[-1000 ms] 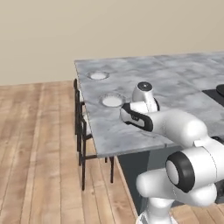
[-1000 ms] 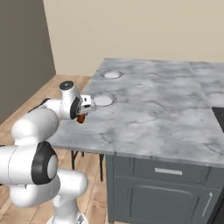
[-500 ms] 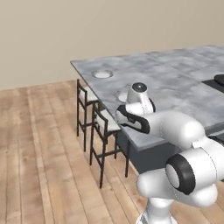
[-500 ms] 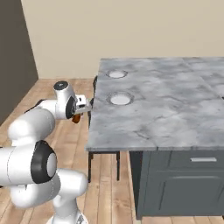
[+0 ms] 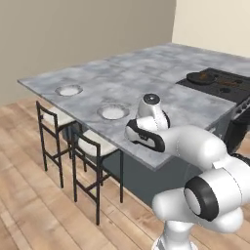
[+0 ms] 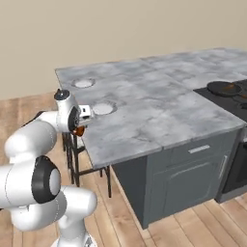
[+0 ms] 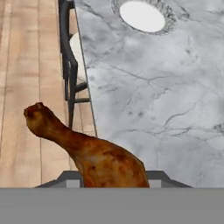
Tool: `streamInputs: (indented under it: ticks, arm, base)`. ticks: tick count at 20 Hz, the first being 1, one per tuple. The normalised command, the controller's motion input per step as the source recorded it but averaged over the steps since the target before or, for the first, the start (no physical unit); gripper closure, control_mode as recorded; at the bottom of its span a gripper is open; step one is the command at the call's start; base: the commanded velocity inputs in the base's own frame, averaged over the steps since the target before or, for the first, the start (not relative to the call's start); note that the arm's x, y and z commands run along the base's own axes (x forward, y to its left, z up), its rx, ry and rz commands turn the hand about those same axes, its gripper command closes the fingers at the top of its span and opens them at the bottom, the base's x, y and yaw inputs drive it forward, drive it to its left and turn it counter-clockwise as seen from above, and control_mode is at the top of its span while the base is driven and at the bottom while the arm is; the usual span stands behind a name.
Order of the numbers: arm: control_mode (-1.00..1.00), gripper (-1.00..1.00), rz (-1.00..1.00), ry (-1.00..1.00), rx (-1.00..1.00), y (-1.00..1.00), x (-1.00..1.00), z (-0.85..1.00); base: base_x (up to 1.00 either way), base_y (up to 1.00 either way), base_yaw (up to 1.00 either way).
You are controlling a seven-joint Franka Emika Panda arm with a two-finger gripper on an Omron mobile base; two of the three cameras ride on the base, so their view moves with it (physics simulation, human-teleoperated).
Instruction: Take the chicken drumsticks from the pan and place one on each plate on the dining counter.
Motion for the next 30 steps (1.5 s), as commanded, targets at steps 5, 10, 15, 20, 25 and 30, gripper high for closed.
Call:
streamInputs:
  ticks: [5, 10, 15, 20, 25, 30]
  arm:
    - [1.00, 1.00, 0.00, 0.00, 0.00, 0.00, 0.00, 0.00]
    - [1.00, 1.00, 0.00, 0.00, 0.00, 0.00, 0.00, 0.00]
    - [1.00, 1.00, 0.00, 0.00, 0.00, 0.00, 0.00, 0.00]
    - [1.00, 1.00, 0.00, 0.00, 0.00, 0.00, 0.00, 0.00]
    - [1.00, 1.00, 0.00, 0.00, 0.00, 0.00, 0.00, 0.00]
    - [1.00, 1.00, 0.00, 0.00, 0.00, 0.00, 0.00, 0.00]
  base:
    - [0.19, 0.86, -0.46]
    - [0.21, 0.87, -0.45]
    - [0.08, 0.88, -0.44]
    - [0.08, 0.88, -0.44]
    - [0.10, 0.84, -0.49]
    - [0.06, 0.84, -0.47]
